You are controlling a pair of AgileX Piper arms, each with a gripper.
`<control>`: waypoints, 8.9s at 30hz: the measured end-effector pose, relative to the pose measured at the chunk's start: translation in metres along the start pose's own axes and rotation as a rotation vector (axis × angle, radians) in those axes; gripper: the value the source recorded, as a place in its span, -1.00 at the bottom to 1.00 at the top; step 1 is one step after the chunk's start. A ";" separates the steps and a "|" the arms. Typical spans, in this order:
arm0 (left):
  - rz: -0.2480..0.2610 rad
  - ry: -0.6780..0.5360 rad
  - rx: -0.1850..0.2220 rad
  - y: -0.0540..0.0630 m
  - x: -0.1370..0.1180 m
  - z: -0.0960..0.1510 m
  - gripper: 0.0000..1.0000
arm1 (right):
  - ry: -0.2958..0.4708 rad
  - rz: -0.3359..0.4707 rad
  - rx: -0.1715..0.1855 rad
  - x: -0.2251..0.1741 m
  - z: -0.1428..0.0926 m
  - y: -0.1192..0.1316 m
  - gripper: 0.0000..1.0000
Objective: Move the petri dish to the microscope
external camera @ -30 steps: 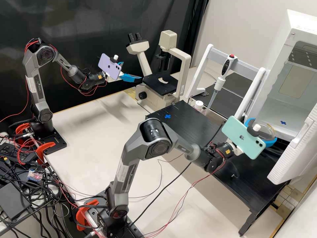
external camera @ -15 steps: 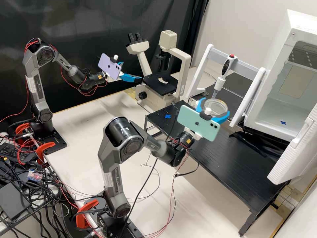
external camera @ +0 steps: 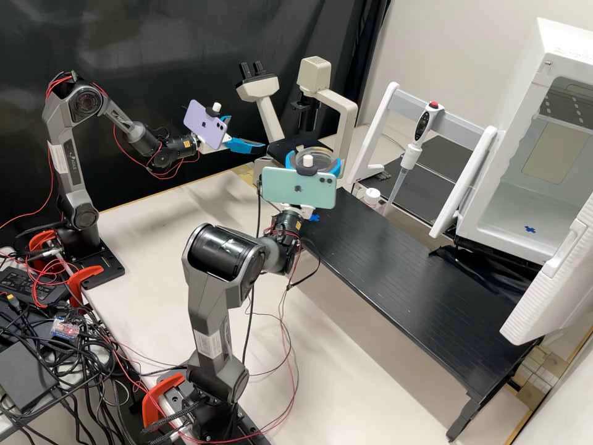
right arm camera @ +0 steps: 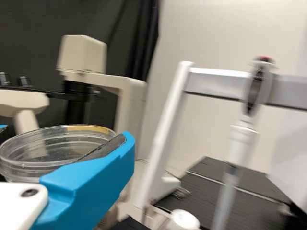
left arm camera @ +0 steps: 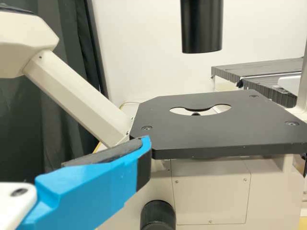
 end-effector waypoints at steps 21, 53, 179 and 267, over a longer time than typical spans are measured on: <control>0.000 0.000 0.000 0.000 0.000 0.000 1.00 | -0.141 -0.268 -0.022 0.121 0.000 -0.079 -1.00; 0.000 0.000 0.000 0.000 0.000 0.000 1.00 | -0.162 -0.340 0.091 0.209 0.020 -0.103 1.00; 0.000 0.000 0.000 0.000 0.000 0.000 1.00 | -0.566 0.274 0.158 -0.122 0.095 0.011 1.00; 0.000 0.000 0.000 0.000 0.000 0.000 1.00 | -0.594 0.235 0.142 -0.105 0.109 0.003 1.00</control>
